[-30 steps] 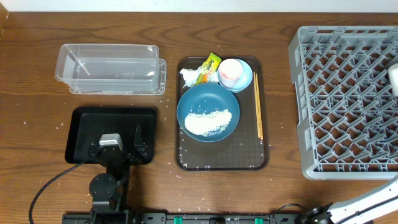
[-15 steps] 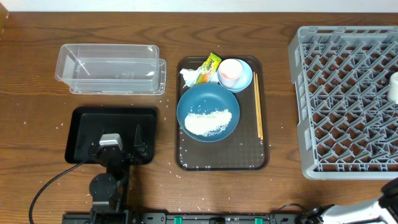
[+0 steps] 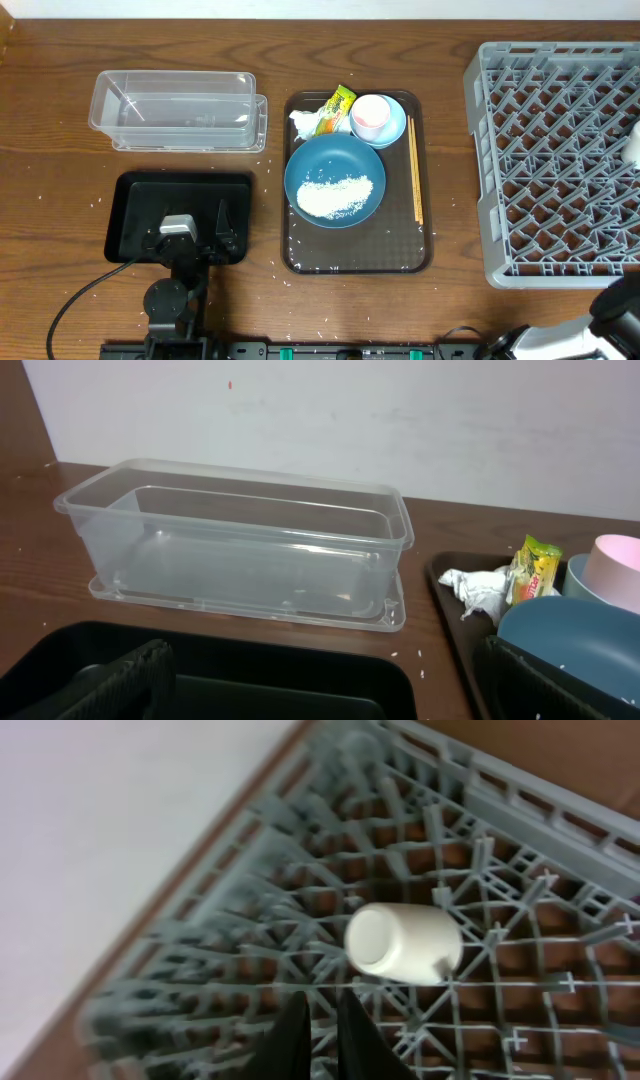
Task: Sort waste into correct bins and load items into the dishwasher rack
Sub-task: 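Lower the white cup into the rack and open the right gripper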
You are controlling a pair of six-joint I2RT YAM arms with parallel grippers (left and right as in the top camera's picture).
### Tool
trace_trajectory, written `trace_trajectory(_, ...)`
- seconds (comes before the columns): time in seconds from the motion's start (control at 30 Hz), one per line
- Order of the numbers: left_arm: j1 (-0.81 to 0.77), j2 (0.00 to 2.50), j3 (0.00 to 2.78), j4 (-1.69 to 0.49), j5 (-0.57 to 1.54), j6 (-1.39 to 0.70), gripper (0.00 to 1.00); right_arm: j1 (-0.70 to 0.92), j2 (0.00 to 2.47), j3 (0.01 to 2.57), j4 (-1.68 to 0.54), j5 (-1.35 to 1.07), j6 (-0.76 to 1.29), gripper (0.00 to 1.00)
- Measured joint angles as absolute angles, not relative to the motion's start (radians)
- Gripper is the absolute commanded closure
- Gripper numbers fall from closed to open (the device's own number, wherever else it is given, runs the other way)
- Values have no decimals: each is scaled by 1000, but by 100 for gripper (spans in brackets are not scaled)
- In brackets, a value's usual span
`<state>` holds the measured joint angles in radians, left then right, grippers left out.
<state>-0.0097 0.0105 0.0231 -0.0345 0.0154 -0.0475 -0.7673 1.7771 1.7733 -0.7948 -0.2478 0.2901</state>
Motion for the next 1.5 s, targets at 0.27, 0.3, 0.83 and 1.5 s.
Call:
trace_trajectory(0.27, -10, 10, 23, -34, 15, -47, 2, -692, 1963, 1773, -712, -25, 279, 99)
trace_trajectory(0.3, -10, 10, 23, -35, 15, -47, 2, -692, 1982, 1773, -707, -14, 279, 99)
trace_trajectory(0.83, -10, 10, 23, -34, 15, -47, 2, -691, 2086, 1773, -619, -143, 184, 99)
trace_trajectory(1.5, -10, 10, 23, -35, 15, -47, 2, -693, 2054, 1773, -740, 131, 155, 99)
